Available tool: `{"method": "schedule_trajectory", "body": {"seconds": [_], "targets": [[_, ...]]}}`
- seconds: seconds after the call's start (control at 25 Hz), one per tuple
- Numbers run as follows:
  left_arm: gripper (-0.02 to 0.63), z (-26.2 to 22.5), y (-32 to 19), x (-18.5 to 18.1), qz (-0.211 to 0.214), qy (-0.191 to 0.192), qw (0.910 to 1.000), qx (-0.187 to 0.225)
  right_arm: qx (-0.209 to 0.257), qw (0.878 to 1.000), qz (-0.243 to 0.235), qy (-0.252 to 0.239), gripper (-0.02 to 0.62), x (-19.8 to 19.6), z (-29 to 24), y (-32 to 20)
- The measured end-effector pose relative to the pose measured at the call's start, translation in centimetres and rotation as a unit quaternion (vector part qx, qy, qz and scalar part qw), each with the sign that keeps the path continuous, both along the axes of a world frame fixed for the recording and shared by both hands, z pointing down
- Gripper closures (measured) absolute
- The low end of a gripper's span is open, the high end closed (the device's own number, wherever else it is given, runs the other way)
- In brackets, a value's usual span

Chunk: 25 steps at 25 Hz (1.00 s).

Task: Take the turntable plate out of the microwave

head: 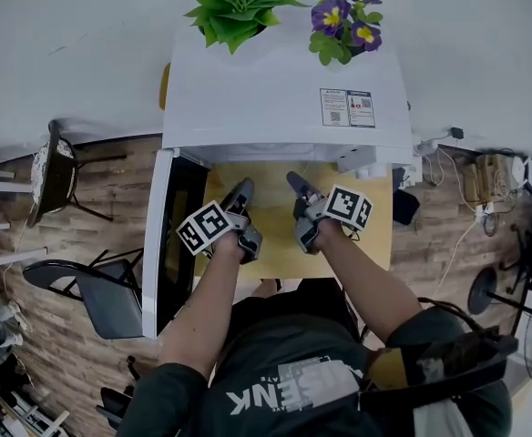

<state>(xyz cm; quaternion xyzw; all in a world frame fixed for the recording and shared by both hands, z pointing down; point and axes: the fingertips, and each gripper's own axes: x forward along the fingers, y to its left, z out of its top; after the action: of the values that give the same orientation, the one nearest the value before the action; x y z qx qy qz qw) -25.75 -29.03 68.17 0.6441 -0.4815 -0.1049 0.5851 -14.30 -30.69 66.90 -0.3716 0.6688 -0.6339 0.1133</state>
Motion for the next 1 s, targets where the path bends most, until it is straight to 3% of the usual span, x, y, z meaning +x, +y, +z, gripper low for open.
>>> {"method": "schedule_trajectory", "body": {"seconds": [0.2, 0.4, 1.0], "targets": [[0.46, -0.4, -1.0, -1.5, 0.013, -0.06, 0.9977, 0.028, 0.006, 1.0, -0.014, 0.001, 0.511, 0.2, -0.1, 1.2], [0.467, -0.5, 0.4, -1.2, 0.014, -0.067, 0.9967, 0.043, 0.016, 1.0, -0.02, 0.012, 0.511, 0.6, -0.3, 2.2], [0.485, -3.1, 5.1, -0.2, 0.012, -0.027, 0.9965, 0.078, 0.083, 0.994, -0.038, 0.057, 0.5, 1.3, -3.7, 5.2]]}}
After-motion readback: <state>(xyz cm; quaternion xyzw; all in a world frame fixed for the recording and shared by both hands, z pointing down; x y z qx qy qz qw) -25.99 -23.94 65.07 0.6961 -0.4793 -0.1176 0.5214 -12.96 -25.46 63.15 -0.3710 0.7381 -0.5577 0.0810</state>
